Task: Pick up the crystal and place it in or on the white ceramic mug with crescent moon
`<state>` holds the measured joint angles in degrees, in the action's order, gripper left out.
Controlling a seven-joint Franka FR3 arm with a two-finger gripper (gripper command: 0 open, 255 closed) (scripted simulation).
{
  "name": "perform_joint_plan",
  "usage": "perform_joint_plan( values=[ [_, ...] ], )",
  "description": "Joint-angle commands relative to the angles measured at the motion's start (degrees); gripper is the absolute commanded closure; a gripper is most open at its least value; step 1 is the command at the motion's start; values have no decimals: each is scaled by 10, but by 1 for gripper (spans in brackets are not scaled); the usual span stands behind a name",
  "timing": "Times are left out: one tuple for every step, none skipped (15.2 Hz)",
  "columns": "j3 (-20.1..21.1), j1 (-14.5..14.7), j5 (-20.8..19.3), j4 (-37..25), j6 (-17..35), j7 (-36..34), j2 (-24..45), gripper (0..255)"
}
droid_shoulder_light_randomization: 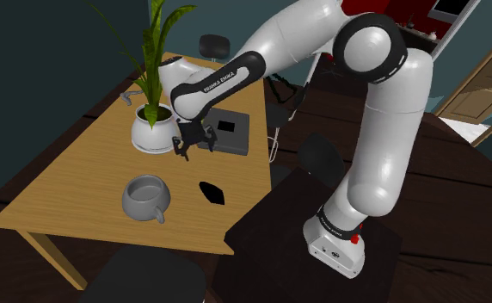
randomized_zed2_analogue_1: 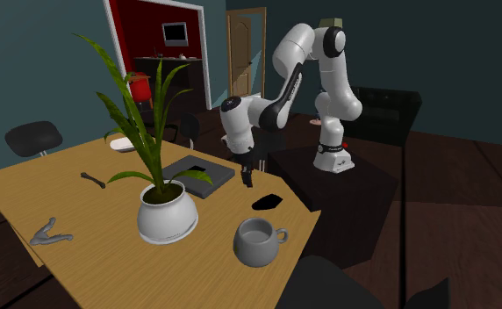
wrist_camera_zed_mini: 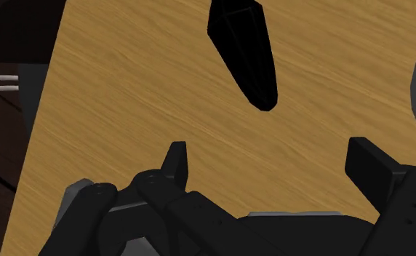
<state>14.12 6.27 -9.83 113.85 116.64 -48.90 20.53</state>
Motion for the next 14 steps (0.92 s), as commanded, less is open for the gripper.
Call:
perform_joint_plan(
  values=[
    [-2,12,-8,-38,-2,-21,48,0],
    [-4,18,-12,-59,-4,-29,72,0],
    [-7,24,-16,-81,-7,-36,97,0],
    [-9,29,-19,-104,-10,-43,121,0],
    [-9,30,-18,-104,-10,-43,122,0],
    [-10,30,-20,-100,-3,-43,124,0],
    [-11,29,-21,-95,4,-44,127,0],
    [-12,29,-22,-91,11,-45,129,0],
    [-12,29,-23,-87,18,-46,132,0],
    [-13,29,-25,-83,24,-47,135,0],
    [-14,29,-26,-79,31,-48,138,0],
    [-16,29,-28,-73,41,-49,143,0],
    [-16,29,-28,-73,42,-49,142,0],
    [-16,29,-28,-73,41,-49,142,0]
  ],
)
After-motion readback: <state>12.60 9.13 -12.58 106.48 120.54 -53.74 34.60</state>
